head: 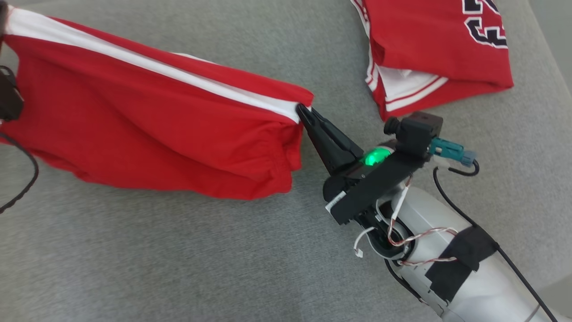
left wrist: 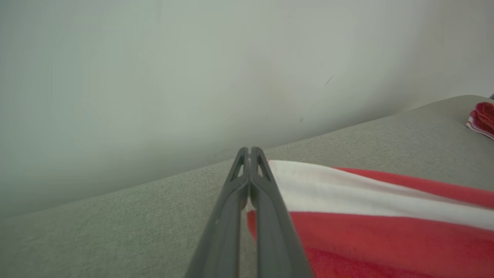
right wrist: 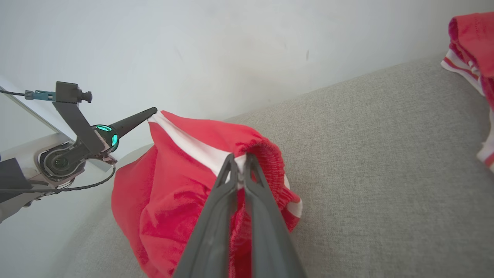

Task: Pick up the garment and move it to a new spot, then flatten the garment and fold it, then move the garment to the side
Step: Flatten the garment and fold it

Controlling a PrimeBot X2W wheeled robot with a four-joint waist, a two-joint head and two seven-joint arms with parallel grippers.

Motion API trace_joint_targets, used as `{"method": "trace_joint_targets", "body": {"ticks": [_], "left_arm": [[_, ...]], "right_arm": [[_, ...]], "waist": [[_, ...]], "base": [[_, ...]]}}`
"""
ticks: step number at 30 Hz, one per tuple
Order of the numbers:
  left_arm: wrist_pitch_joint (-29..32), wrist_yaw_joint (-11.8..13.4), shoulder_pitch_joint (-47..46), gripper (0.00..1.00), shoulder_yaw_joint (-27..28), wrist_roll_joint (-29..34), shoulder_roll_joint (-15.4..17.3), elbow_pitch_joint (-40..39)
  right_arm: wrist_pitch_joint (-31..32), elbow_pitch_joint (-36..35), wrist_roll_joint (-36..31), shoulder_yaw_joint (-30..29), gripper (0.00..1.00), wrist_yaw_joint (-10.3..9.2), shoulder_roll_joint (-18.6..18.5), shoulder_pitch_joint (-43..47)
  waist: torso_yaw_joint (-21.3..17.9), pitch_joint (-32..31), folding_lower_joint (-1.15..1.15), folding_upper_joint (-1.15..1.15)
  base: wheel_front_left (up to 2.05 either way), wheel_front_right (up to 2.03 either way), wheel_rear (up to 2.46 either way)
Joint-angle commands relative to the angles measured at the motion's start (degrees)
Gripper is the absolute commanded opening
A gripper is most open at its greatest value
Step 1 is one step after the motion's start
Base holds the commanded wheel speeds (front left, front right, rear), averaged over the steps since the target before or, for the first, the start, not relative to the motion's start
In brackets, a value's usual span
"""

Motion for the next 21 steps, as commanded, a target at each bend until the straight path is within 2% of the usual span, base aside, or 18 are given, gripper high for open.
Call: {"method": "trace_joint_targets", "body": {"ticks": [1,16,17,18,19,20,21], "left_arm": [[-0.39,0.26,-1.42,0.00,-0.41,-0.40,0.91,2.32],[-3.59,0.27,-3.78,0.00,-5.25,-3.31,-0.49,9.05],[-4.54,0.27,-4.22,0.15,-5.34,-3.20,-0.54,9.45],[-5.13,0.28,-4.46,0.95,-5.44,-3.24,-0.71,10.00],[-5.29,0.27,-4.45,1.00,-5.68,-3.48,-0.99,10.49],[-5.23,0.21,-4.52,1.00,-6.48,-3.77,-1.65,11.02],[-5.86,0.21,-4.65,1.00,-6.61,-3.99,-1.87,11.28]], "right_arm": [[-0.88,0.47,0.33,0.13,0.00,-0.16,0.00,-1.35],[-1.42,1.10,-0.31,0.15,0.00,-0.16,0.38,-3.36],[-1.42,1.33,-0.30,0.09,0.00,-0.16,0.35,-3.37],[-1.43,1.57,-0.27,0.02,0.13,-0.16,0.34,-3.38],[-1.43,1.78,-0.27,-0.04,0.88,-0.16,0.36,-3.41],[-1.37,2.12,-0.06,-0.08,1.00,-0.15,0.58,-3.47],[-1.36,2.32,-0.07,-0.05,1.00,-0.15,0.69,-3.48]], "waist": [[-3.05,3.25,-0.01,-0.01],[-2.55,4.61,-0.01,-0.01],[-2.38,4.56,-0.01,-0.01],[-2.23,4.49,-0.01,-0.01],[-2.10,4.38,-0.01,-0.01],[-1.86,4.10,-0.01,-0.01],[-1.72,3.84,-0.01,-0.01]], "base": [[0.00,0.00,0.00],[0.00,0.00,0.00],[0.00,0.00,0.00],[0.00,0.00,0.00],[0.00,0.00,0.00],[0.00,0.00,0.00],[0.00,0.00,0.00]]}}
